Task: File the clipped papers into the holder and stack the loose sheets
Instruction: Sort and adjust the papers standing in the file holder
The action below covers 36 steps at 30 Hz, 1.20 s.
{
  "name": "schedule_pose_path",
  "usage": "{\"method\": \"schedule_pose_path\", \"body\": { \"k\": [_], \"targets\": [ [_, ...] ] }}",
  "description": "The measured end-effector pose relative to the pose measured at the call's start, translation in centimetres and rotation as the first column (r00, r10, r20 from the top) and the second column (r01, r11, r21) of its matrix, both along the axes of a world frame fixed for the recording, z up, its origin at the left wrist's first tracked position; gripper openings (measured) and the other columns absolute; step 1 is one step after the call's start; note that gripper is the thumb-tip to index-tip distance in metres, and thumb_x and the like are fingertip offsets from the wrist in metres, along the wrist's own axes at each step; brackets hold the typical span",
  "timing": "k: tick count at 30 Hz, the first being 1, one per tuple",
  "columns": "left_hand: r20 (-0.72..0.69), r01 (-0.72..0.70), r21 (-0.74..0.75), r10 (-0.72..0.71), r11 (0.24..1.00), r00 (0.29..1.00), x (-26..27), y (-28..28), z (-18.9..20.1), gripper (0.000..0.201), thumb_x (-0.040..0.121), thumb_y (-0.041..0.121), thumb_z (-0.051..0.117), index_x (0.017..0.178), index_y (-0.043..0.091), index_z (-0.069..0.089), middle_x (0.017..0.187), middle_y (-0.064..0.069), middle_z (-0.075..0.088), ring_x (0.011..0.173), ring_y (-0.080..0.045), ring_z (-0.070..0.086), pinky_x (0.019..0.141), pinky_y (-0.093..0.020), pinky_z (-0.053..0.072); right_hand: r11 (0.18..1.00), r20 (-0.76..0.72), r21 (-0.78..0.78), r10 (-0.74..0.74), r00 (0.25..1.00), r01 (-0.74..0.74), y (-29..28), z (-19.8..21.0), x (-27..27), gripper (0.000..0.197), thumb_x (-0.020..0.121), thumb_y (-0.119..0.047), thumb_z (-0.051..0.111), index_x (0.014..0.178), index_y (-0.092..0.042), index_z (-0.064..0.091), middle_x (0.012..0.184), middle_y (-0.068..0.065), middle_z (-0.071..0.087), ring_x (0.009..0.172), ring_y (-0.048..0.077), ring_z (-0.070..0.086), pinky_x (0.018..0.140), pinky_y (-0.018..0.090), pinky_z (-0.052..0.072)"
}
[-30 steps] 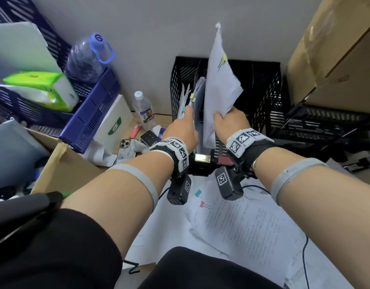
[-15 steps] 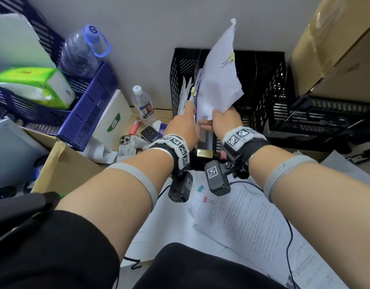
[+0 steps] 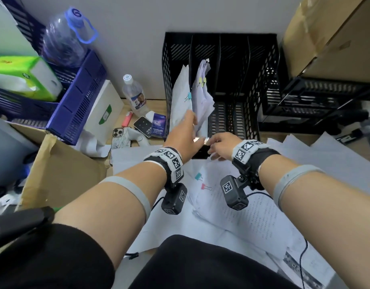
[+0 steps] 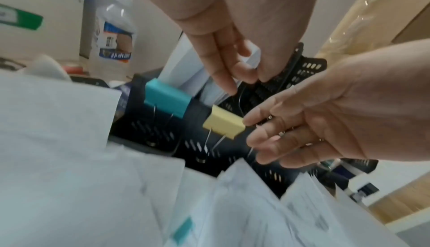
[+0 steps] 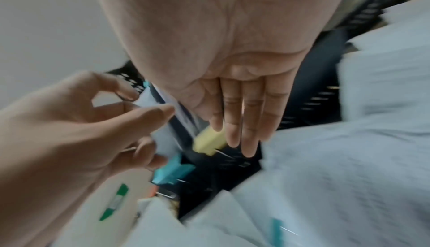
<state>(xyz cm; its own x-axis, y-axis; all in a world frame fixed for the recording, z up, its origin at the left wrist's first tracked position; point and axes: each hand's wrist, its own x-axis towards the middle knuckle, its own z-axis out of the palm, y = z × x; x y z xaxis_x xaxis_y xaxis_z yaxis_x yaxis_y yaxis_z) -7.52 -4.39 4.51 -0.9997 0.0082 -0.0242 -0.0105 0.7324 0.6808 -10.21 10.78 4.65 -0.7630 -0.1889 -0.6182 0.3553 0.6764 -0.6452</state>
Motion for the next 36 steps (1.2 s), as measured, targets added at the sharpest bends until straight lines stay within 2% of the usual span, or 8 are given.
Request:
{"method": "schedule_pose_path", "body": {
  "k": [4, 10, 14, 19, 24, 27, 33, 36],
  "targets": [
    [0.337, 0.087, 0.056, -0.101, 0.995, 0.936, 3.2, 1.1, -4.4, 0.006, 0.086, 0.024, 0.069, 0.083, 0.020, 0.064, 0.071, 0.000, 0.072, 0.064, -0.013, 0.072, 0.072, -0.037, 0.061, 0.988, 0.104, 0.140, 0.054, 0.993, -0.068, 3.5, -3.2, 3.4, 0.025, 0.094, -0.007, 0.047, 0.110, -0.013, 0.066, 0.108, 0.008, 0.069, 0.092, 0.026, 0.067, 0.066, 0.025, 0.051],
    [0.687, 0.023, -0.023, -0.001, 0.999, 0.726, 7.3, 2.5, -10.9, 0.036, 0.087, 0.028, 0.066, 0.121, 0.020, 0.059, 0.114, -0.007, 0.068, 0.101, -0.026, 0.067, 0.090, -0.031, 0.054, 0.948, 0.148, 0.300, 0.064, 0.987, -0.106, 7.6, -7.5, 8.5, 0.037, 0.092, -0.026, 0.057, 0.128, -0.020, 0.057, 0.133, 0.004, 0.057, 0.112, 0.021, 0.056, 0.082, 0.023, 0.044],
    [0.708, -0.122, -0.014, 0.096, 0.992, 0.700, 8.2, 3.5, -12.0, 0.044, 0.083, 0.021, 0.068, 0.124, 0.021, 0.050, 0.109, -0.007, 0.064, 0.087, -0.023, 0.064, 0.071, -0.027, 0.050, 0.961, 0.155, 0.271, 0.019, 0.988, -0.061, 8.0, -9.4, 11.3, 0.052, 0.090, -0.028, 0.058, 0.140, -0.025, 0.045, 0.148, 0.002, 0.045, 0.131, 0.022, 0.048, 0.099, 0.027, 0.037],
    [0.679, -0.140, 0.145, 0.005, 0.979, 0.734, 8.5, 4.1, -11.6, 0.015, 0.083, 0.015, 0.063, 0.097, 0.014, 0.068, 0.077, -0.004, 0.065, 0.065, -0.019, 0.064, 0.056, -0.018, 0.051, 0.970, 0.111, 0.243, -0.055, 0.992, 0.026, 7.3, -9.9, 12.6, 0.057, 0.089, -0.019, 0.054, 0.144, -0.026, 0.037, 0.152, 0.000, 0.039, 0.126, 0.022, 0.051, 0.083, 0.026, 0.040],
    [0.577, -0.169, 0.215, 0.014, 0.962, 0.816, 8.8, 4.4, -10.8, 0.018, 0.090, 0.013, 0.057, 0.102, 0.021, 0.068, 0.068, -0.004, 0.057, 0.056, -0.019, 0.054, 0.054, -0.022, 0.048, 0.961, -0.040, 0.140, -0.234, 0.971, 0.237, 7.6, -9.1, 12.9, 0.058, 0.088, -0.006, 0.049, 0.144, -0.019, 0.035, 0.151, 0.004, 0.038, 0.137, 0.022, 0.041, 0.108, 0.030, 0.032],
    [0.524, -0.222, 0.295, 0.037, 0.929, 0.851, 8.7, 4.5, -9.6, 0.022, 0.095, 0.024, 0.057, 0.091, 0.011, 0.074, 0.063, -0.008, 0.055, 0.056, -0.024, 0.050, 0.056, -0.030, 0.046, 0.938, -0.201, 0.115, -0.299, 0.933, 0.325, 8.3, -7.8, 12.4, 0.061, 0.086, -0.002, 0.053, 0.143, -0.017, 0.038, 0.147, 0.009, 0.041, 0.136, 0.027, 0.040, 0.111, 0.036, 0.034],
    [0.441, -0.208, 0.414, 0.005, 0.886, 0.897, 7.6, 4.0, -6.7, 0.021, 0.092, 0.029, 0.055, 0.088, 0.028, 0.076, 0.081, 0.002, 0.071, 0.081, -0.023, 0.065, 0.073, -0.035, 0.054, 0.915, -0.408, 0.151, -0.287, 0.867, 0.374, 10.5, -4.1, 10.7, 0.076, 0.081, -0.014, 0.064, 0.148, -0.026, 0.031, 0.149, 0.006, 0.036, 0.138, 0.025, 0.034, 0.116, 0.041, 0.029],
    [0.413, -0.185, 0.447, -0.019, 0.875, 0.910, 7.1, 3.9, -5.3, 0.019, 0.090, 0.030, 0.057, 0.082, 0.036, 0.073, 0.092, 0.001, 0.074, 0.093, -0.024, 0.068, 0.083, -0.039, 0.056, 0.925, -0.371, 0.197, -0.236, 0.898, 0.324, 11.6, -2.7, 10.5, 0.047, 0.081, -0.023, 0.063, 0.126, -0.027, 0.053, 0.123, 0.005, 0.062, 0.113, 0.028, 0.057, 0.098, 0.042, 0.047]
  ]
}}
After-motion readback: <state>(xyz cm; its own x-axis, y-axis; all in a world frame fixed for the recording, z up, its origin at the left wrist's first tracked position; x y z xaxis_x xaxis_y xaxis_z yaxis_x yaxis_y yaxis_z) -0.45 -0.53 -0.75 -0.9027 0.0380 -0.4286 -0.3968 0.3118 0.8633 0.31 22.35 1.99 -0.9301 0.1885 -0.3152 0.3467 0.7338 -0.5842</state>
